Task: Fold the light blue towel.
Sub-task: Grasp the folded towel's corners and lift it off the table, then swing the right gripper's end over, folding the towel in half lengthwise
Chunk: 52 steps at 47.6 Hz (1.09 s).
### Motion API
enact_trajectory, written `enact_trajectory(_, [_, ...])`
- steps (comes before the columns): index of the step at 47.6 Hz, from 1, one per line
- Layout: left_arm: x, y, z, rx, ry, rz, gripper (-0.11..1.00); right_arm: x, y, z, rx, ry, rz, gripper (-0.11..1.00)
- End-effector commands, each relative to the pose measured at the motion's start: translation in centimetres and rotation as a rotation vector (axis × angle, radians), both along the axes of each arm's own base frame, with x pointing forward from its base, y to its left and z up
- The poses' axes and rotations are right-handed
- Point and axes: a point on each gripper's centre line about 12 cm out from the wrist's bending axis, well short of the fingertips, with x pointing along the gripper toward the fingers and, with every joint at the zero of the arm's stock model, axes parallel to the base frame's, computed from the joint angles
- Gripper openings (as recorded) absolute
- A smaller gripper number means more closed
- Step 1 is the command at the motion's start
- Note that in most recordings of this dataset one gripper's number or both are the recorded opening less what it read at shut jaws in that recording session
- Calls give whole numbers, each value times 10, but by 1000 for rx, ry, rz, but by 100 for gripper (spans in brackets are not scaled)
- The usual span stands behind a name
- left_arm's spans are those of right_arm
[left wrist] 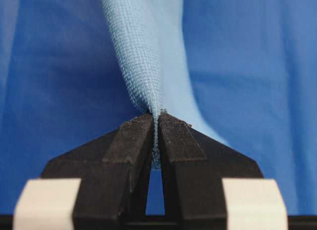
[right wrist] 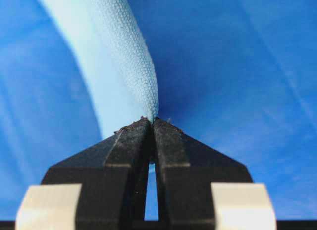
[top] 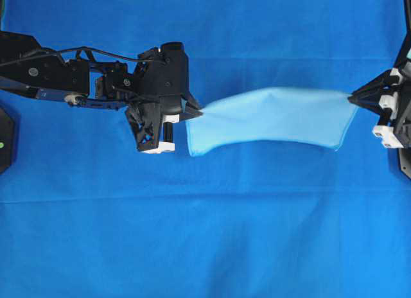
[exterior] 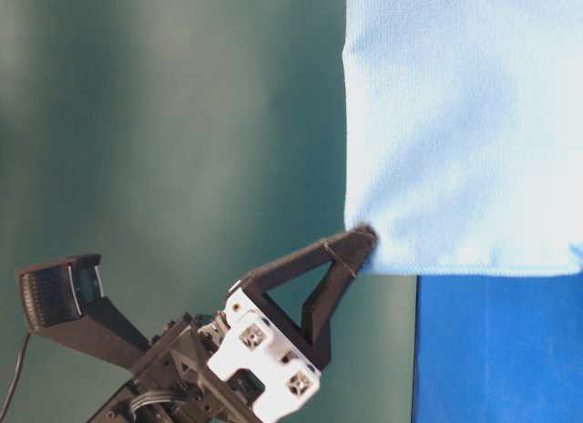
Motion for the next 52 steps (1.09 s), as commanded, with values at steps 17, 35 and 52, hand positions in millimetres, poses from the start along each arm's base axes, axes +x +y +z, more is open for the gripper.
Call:
enact_trajectory(17, [39,-55,33,3,-249,-130,2,13,-62,23,-145,-79,-196,2])
enact_trajectory(35, [104,-101,42,4,-328,-222,2,54,-101,28,-196,-117,-191,2])
enact_trajectory(52, [122,-112,45,5,-357,-238,2,77,-113,27,-197,-108,-174,2])
